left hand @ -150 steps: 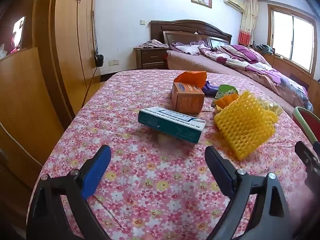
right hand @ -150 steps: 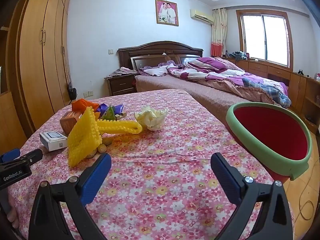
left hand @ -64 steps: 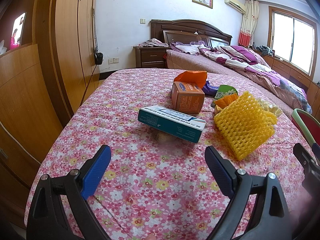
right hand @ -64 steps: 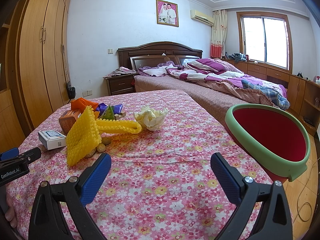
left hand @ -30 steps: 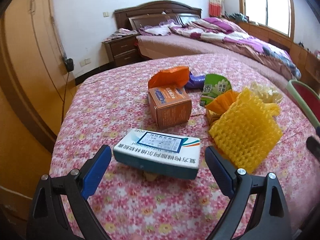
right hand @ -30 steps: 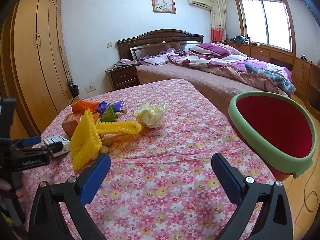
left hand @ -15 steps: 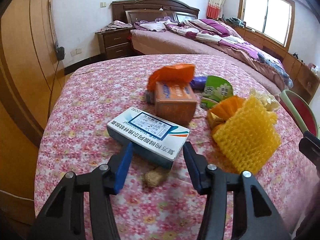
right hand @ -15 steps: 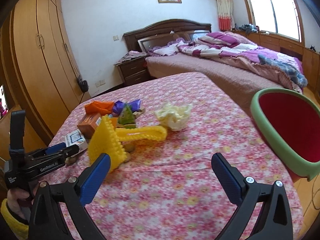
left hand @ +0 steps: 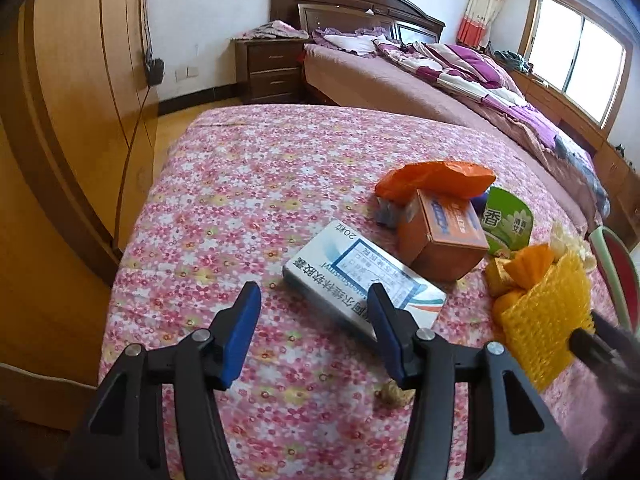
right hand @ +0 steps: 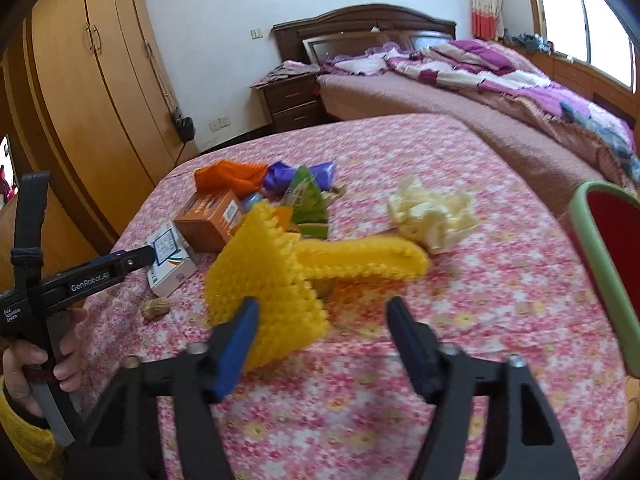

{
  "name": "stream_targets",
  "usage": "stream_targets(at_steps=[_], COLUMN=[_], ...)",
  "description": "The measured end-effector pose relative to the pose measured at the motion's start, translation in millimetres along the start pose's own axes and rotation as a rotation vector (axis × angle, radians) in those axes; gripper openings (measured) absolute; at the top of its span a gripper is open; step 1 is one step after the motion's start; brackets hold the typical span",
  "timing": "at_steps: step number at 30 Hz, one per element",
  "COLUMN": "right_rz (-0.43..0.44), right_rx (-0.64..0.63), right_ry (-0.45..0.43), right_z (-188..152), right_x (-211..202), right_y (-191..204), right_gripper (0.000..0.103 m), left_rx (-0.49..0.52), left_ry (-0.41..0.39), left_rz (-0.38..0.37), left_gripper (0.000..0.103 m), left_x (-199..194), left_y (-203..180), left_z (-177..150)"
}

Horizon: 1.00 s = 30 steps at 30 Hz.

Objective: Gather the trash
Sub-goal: 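Grasp the white-blue medicine box with the left tool while the right tool grasps the yellow mesh net, then carry the box and mesh net to the red bin and release both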

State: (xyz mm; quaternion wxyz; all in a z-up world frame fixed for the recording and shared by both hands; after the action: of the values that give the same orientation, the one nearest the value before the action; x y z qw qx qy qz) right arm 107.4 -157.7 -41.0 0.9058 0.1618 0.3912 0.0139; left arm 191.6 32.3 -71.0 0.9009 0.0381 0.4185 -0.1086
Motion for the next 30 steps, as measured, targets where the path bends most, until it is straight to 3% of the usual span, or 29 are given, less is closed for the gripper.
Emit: stream_targets(at_steps=[2, 7, 15, 25, 30], right_rz=[0.029, 0.069, 0.13, 0.17, 0.173], right_rx=[0.007, -0.028, -0.049, -0.013, 0.006], right_ry=[0.028, 0.016, -0.094, -0.166, -0.206], right_z=[-3, -7, 5, 17, 22], right_x=[5, 0, -36, -71, -87], right_y=[5, 12, 14, -9, -22], right_gripper=[0.04, 0.014, 0.012, 0.012, 0.012], left_rx=[-0.021, -0.045, -0.064, -0.026, -0.046], left_ry=[0.013, 0.034, 0.082, 0.104, 0.081], left_rz=[-0.026, -0.072, -0.047, 0.094, 0.061], left_gripper=[0.062, 0.068, 0.07, 0.072, 0.067], left_x=[2, 7, 15, 32, 24], left_y=[-4, -20, -39, -42, -42], left_z=[-1, -6, 1, 1, 3])
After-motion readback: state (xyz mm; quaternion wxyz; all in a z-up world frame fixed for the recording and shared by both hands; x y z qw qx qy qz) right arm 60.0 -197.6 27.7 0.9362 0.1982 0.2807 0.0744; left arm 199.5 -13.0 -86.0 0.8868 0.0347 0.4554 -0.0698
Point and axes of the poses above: each gripper's, at about its wrist camera, not at the fingertips, and x roughly the way its jaws point, y to its left, z to its top, the point moved 10 cm from there along x, roughly the way its jaws point, and after that the axes turned 8 degrees about x, right-handed, at the moved point
